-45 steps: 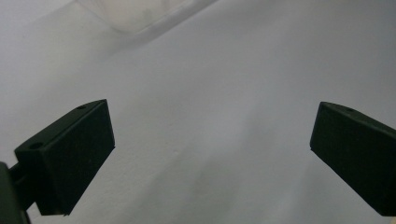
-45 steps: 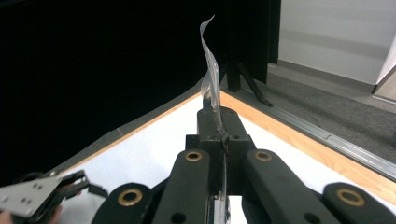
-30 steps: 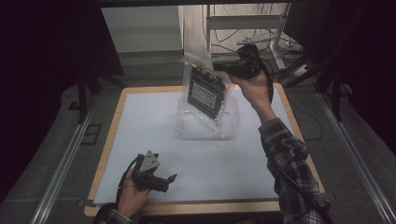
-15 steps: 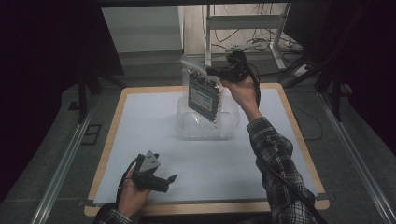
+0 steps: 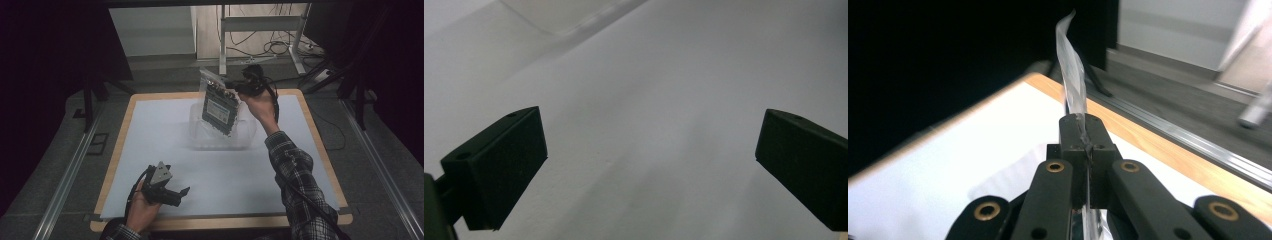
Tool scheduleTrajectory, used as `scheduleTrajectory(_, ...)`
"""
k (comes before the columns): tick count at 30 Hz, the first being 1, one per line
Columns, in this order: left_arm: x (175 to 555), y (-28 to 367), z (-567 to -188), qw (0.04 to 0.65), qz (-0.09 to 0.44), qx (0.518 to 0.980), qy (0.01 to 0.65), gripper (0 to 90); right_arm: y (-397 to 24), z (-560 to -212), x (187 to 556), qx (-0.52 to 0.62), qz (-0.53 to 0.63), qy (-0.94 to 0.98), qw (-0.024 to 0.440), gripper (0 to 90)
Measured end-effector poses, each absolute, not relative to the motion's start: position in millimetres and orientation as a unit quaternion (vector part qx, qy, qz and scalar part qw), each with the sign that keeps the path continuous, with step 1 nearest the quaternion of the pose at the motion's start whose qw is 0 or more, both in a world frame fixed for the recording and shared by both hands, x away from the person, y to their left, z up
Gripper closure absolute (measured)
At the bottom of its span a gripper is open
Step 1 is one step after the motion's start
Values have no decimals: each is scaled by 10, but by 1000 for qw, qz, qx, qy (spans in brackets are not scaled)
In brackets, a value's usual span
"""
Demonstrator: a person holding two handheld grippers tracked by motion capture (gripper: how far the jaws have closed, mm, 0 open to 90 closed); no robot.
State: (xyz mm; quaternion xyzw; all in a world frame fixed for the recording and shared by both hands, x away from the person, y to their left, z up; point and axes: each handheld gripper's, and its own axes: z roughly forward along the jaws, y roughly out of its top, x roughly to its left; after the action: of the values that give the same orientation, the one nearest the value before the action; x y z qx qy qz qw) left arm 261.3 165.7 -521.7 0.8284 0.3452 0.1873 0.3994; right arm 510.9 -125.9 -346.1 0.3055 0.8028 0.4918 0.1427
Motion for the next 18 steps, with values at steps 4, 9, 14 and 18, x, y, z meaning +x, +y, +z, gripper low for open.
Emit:
scheduleTrajectory(4, 2614, 1644, -5222, 396, 188, 831, 344, 0, -1269, -3473, 5114, 305, 485, 805, 151, 888)
scheduleTrajectory(9, 2618, 1641, -5230, 392, 186, 833, 343, 0, -1292, -3512, 5167, 323, 465, 806, 174, 887)
scheduleTrajectory(14, 2619, 1637, -5231, 391, 188, 833, 344, 0, -1315, -3500, 5191, 330, 462, 805, 170, 881)
scheduleTrajectory(18, 2618, 1646, -5218, 392, 180, 831, 351, 5, -1322, -3462, 5184, 326, 459, 808, 173, 861)
